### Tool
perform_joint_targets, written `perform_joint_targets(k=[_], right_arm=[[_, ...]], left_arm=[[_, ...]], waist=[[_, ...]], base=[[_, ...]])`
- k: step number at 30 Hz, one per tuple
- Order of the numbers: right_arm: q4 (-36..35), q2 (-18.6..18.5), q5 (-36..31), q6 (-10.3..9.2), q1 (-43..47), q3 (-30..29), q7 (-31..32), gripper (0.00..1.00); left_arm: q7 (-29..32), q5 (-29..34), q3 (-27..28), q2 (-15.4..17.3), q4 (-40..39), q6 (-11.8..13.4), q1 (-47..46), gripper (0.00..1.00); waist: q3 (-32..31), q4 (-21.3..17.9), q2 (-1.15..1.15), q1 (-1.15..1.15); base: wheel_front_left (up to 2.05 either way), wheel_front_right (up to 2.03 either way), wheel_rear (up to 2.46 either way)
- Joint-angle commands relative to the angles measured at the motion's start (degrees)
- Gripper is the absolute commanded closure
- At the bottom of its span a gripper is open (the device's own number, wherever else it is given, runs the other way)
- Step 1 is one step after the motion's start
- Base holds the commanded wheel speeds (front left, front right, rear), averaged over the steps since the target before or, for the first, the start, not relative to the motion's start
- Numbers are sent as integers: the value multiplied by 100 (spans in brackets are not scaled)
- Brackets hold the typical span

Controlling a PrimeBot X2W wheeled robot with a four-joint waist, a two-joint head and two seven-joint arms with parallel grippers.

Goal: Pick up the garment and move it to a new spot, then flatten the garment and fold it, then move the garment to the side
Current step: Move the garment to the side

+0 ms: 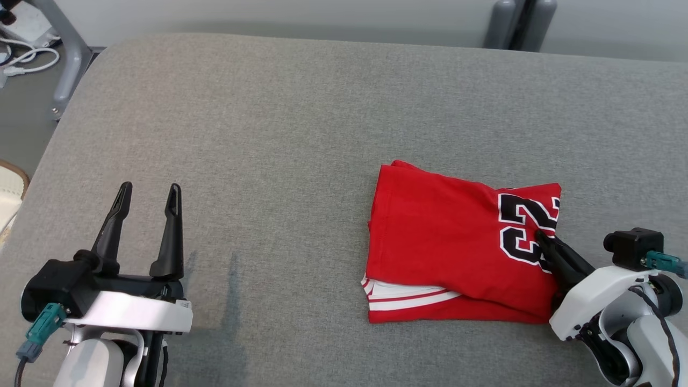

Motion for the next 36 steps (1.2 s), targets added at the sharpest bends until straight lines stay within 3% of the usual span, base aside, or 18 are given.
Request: perform_joint_targets(k=[1,8,23,30,36], right_arm=[[-13,-84,51,-1,-51,46,-65,100],[-239,-311,-16,-1,139,177,-163,100],[-1398,-839,-665,-1,456,-589,274,100],[-1795,-1188,-686,-1,-322,-683,430,100],[-1345,-1637,-444,-1,-1155,-696,175,100]], left_arm=[[-21,-21,36,41,15,28,7,0],[51,-45,78,138,-97,84,199,0],[368,9,65,423,-569,121,199,0],[544,100,21,598,-779,89,-50,0],[682,158,-17,722,-927,55,-313,0]], waist=[[-85,-119,0,0],[-310,-745,0,0],[-150,-2329,0,0],[234,-2638,0,0],[693,-2605,0,0]], base=[[0,0,0],[0,0,0],[0,0,0],[0,0,0],[0,0,0]])
